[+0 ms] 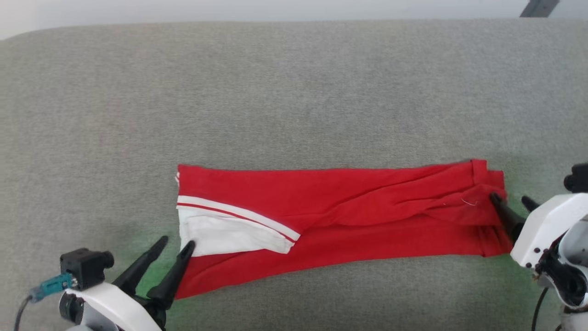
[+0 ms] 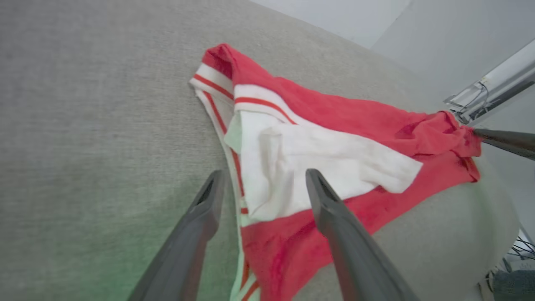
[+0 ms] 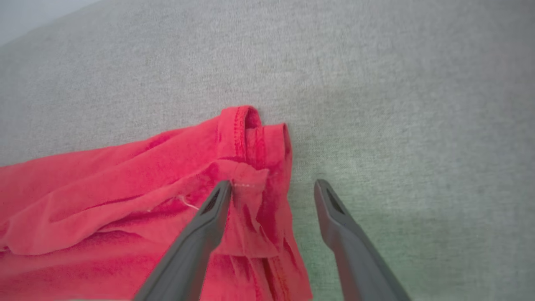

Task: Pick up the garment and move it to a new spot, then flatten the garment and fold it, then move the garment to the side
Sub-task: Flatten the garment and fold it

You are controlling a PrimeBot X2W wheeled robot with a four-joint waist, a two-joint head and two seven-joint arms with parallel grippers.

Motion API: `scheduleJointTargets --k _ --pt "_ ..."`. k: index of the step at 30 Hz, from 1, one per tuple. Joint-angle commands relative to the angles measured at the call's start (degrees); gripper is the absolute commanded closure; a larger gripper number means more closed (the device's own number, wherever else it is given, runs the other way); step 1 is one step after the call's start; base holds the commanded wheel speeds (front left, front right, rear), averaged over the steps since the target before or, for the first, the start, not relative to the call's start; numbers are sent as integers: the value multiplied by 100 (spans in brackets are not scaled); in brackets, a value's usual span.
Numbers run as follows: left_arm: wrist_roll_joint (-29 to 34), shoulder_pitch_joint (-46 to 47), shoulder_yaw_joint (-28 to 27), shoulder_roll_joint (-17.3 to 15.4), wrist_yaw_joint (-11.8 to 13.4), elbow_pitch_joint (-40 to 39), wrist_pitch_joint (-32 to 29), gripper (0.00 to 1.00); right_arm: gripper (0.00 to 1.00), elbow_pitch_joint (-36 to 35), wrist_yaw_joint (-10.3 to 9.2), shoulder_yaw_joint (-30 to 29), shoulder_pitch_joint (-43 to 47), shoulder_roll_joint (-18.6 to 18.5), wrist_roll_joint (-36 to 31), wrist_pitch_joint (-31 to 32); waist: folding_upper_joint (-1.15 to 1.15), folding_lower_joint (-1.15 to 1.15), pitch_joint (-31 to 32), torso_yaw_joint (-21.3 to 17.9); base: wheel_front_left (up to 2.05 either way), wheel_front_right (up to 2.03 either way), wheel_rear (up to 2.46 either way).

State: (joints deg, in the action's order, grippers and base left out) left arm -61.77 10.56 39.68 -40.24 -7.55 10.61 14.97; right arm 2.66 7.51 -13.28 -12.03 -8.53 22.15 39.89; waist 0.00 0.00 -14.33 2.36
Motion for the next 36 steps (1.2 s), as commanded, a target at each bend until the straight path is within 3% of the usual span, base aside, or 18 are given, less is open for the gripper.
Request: scheduleJointTargets --k 1,11,19,20,21,23,36 --pt "194 -121 -127 141 13 58 28 0 0 83 -3 -46 54 49 32 37 0 0 61 88 0 0 0" --pt "2081 -587 -1879 1328 13 266 28 0 0 1068 -3 -517 -127 49 62 57 0 0 225 643 0 0 0" --pt "3564 -822 -2576 1853 13 -294 28 0 0 1583 -3 -655 -283 42 -188 393 0 0 241 888 0 0 0" --pt "3691 -847 -2622 1891 13 -350 28 0 5 1637 -3 -644 -301 34 -231 451 0 0 239 900 0 0 0" --pt "3738 -867 -2627 1953 13 -382 28 0 51 1671 -3 -648 -309 37 -249 475 0 0 239 916 0 0 0" --pt "3916 -868 -2669 1983 13 -463 28 0 100 1725 -3 -755 -337 82 -279 474 0 0 240 935 0 0 0" --pt "3874 -937 -2673 1985 13 -610 29 0 100 1432 -15 -1369 -508 -169 -331 232 0 0 291 788 0 0 0"
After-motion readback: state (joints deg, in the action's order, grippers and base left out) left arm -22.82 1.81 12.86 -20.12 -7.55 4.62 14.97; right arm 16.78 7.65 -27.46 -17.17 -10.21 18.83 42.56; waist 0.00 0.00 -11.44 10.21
